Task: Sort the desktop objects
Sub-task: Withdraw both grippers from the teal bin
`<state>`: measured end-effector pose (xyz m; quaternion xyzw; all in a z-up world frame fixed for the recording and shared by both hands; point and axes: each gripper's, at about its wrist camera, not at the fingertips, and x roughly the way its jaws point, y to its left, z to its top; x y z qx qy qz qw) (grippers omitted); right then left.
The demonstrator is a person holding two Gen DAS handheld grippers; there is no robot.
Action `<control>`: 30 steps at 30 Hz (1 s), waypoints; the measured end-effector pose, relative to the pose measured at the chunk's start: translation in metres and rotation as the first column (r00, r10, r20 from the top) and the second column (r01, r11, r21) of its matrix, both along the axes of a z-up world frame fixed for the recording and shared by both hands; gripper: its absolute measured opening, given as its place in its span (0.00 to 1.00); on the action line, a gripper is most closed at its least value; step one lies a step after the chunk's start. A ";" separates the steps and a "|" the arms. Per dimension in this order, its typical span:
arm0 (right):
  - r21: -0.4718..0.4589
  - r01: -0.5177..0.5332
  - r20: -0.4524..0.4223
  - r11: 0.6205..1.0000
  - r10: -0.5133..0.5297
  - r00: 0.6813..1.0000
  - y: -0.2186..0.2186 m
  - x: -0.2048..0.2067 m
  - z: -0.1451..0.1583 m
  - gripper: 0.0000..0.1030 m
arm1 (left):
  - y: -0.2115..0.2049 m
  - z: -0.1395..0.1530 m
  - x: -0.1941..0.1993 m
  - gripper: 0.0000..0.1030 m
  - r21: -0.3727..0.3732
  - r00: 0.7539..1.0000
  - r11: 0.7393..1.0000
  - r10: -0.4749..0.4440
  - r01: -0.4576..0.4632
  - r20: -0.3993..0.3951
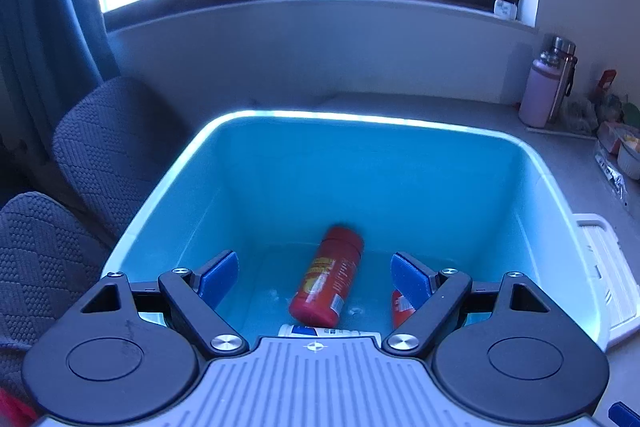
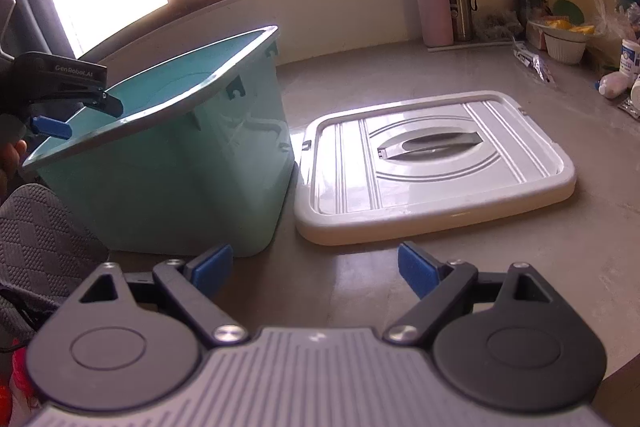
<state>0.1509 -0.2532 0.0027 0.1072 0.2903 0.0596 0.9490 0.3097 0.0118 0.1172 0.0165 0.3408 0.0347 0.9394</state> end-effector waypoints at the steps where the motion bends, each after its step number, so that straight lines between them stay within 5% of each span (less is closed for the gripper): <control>1: 0.000 -0.003 0.003 1.000 0.003 1.000 -0.001 -0.002 0.001 0.87 | -0.001 0.003 -0.005 0.83 -0.008 1.000 1.000 -0.002 0.002 0.011; 13: -0.022 -0.064 0.028 0.998 0.065 0.998 -0.014 -0.016 0.005 0.87 | -0.002 0.001 -0.088 0.83 -0.030 1.000 0.999 0.013 -0.013 0.006; 30: -0.057 -0.118 -0.008 0.991 0.118 0.993 -0.033 -0.048 -0.004 0.87 | -0.041 -0.082 -0.198 0.83 -0.045 0.995 0.998 -0.047 0.043 -0.090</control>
